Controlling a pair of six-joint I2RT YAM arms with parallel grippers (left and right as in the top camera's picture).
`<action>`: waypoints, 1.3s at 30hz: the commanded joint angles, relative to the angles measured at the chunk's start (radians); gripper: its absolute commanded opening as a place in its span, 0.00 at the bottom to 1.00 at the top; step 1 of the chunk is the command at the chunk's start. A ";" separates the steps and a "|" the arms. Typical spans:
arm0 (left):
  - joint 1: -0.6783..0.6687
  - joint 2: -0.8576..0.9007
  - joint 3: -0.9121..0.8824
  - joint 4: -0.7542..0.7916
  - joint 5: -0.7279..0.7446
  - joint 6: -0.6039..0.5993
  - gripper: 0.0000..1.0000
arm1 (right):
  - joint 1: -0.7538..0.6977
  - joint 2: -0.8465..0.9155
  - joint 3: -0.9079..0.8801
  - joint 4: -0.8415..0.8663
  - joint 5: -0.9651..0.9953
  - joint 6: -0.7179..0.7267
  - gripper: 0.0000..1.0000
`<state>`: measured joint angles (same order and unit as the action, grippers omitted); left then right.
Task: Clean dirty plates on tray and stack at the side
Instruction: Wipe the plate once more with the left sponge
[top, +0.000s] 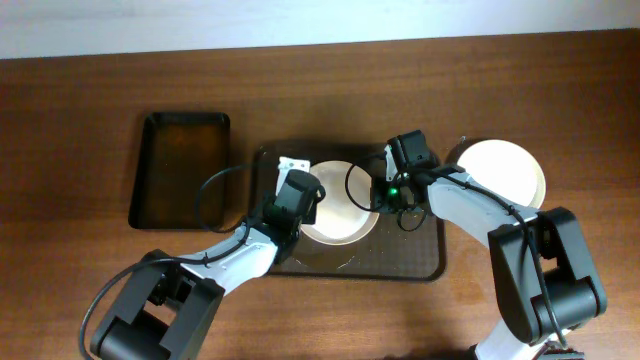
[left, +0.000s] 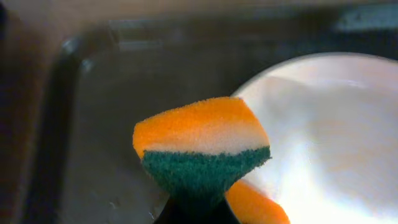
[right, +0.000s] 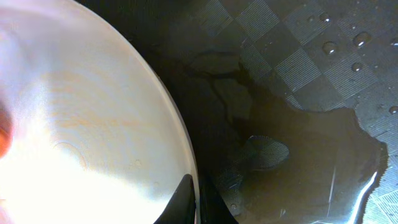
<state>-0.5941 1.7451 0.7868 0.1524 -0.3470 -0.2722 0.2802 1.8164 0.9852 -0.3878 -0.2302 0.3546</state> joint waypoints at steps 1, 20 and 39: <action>0.010 0.013 0.001 0.151 -0.095 0.162 0.00 | 0.001 0.055 -0.045 -0.023 0.061 0.002 0.04; 0.013 0.039 0.001 -0.029 0.294 -0.075 0.00 | 0.001 0.055 -0.055 -0.005 0.061 0.002 0.04; 0.014 -0.164 0.001 -0.017 -0.200 -0.012 0.00 | 0.000 0.040 -0.061 -0.001 0.061 0.002 0.04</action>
<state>-0.5812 1.6886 0.7910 0.3462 -0.5224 -0.0360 0.2832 1.8175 0.9741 -0.3592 -0.2474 0.3664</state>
